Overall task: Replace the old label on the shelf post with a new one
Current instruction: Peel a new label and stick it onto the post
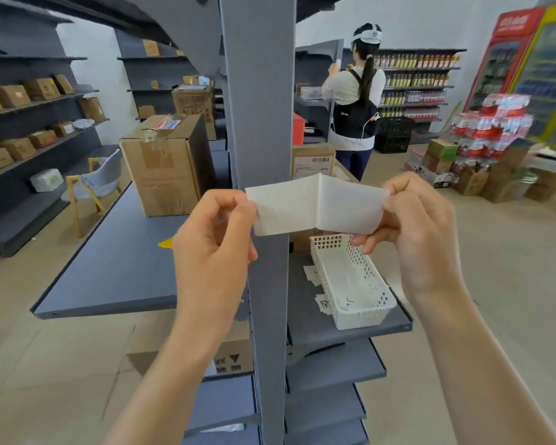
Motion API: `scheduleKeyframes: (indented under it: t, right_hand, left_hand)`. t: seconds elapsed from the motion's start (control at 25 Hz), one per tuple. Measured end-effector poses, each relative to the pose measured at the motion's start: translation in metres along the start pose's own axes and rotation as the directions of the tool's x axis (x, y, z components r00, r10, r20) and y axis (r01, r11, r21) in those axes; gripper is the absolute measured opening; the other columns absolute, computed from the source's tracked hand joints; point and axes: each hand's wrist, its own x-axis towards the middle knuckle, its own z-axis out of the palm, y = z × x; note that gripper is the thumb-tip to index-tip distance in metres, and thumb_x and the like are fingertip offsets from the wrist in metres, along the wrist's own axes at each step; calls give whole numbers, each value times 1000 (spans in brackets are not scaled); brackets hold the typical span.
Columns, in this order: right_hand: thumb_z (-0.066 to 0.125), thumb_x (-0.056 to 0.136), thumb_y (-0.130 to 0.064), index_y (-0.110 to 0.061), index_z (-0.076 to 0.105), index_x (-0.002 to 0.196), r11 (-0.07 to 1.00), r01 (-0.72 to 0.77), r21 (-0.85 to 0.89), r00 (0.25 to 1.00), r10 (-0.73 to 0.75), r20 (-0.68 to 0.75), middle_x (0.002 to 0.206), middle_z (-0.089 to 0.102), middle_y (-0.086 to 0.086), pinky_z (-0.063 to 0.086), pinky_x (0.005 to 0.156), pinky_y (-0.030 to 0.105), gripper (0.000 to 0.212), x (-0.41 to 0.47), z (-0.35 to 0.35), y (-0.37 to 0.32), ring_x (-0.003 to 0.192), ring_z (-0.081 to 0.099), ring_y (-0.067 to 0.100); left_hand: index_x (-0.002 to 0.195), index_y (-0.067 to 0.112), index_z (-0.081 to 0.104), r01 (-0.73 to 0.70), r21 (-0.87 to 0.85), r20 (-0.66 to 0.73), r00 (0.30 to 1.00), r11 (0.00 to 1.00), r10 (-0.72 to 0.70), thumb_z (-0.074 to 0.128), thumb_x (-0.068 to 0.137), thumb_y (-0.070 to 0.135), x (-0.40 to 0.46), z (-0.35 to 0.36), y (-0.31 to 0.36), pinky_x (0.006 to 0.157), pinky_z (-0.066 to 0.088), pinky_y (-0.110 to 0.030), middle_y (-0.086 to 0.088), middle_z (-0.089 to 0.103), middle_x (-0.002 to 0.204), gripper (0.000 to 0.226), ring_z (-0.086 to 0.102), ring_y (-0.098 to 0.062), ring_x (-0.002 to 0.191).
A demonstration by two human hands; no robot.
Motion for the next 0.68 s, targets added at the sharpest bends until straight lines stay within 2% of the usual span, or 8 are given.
scheduleKeyframes:
  t: [0.12, 0.2, 0.28, 0.44, 0.52, 0.6, 0.68]
  right_hand:
    - [40, 92, -1, -22, 53, 64, 997, -78, 6, 988, 78, -132, 66, 65, 6, 44, 37, 27, 37, 8, -36, 16, 44, 64, 27]
    - [42, 91, -6, -19, 51, 68, 990, -143, -12, 962, 136, -236, 65, 65, 7, 44, 40, 28, 28, 15, -57, 29, 47, 62, 29]
    - [46, 89, -11, -16, 54, 72, 965, -237, -114, 935, 194, -296, 59, 66, 0, 42, 42, 29, 20, 24, -74, 51, 49, 60, 30]
    - [58, 84, -19, -14, 71, 73, 778, -404, -482, 915, 339, -220, 74, 74, 14, 43, 49, 24, 17, 43, -84, 127, 46, 58, 15]
    - [59, 75, -21, -3, 70, 75, 677, -426, -600, 895, 410, -172, 67, 66, 19, 44, 55, 25, 21, 47, -81, 165, 48, 50, 13]
    - [57, 65, -22, 1, 64, 68, 611, -442, -657, 862, 491, -124, 59, 57, 8, 41, 52, 26, 24, 49, -77, 196, 54, 44, 15]
    - [59, 62, -21, -2, 64, 59, 577, -443, -686, 832, 549, -76, 59, 63, 7, 40, 50, 25, 20, 49, -73, 217, 55, 48, 16]
  left_hand:
    - [86, 26, 63, -10, 54, 48, 999, 999, 7, 53, 101, 17, -7, 24, -6, 48, 45, -24, 7, 57, 49, 19, 50, -9, 43]
    - [86, 29, 62, 6, 53, 68, 998, 999, -10, 53, 102, 19, -10, 38, -7, 46, 45, -27, 3, 58, 46, 21, 51, -12, 40]
    - [87, 31, 62, 53, 22, 89, 994, 998, -55, 53, 102, 21, -16, 53, -8, 44, 49, -29, 1, 59, 44, 20, 54, -14, 39]
    - [89, 29, 65, 106, 46, 120, 987, 993, -111, 55, 100, 24, -24, 81, -17, 45, 53, -29, -2, 65, 47, 15, 60, -16, 40]
    - [90, 29, 65, 118, 81, 118, 985, 990, -128, 56, 100, 23, -24, 92, -25, 45, 53, -26, -4, 66, 48, 15, 62, -16, 40]
    - [91, 29, 65, 131, 136, 105, 984, 982, -146, 56, 100, 22, -23, 103, -36, 45, 55, -25, -5, 68, 51, 15, 64, -14, 42]
    - [93, 28, 66, 134, 197, 94, 984, 971, -154, 56, 100, 23, -22, 112, -48, 47, 58, -28, -3, 70, 53, 13, 66, -13, 45]
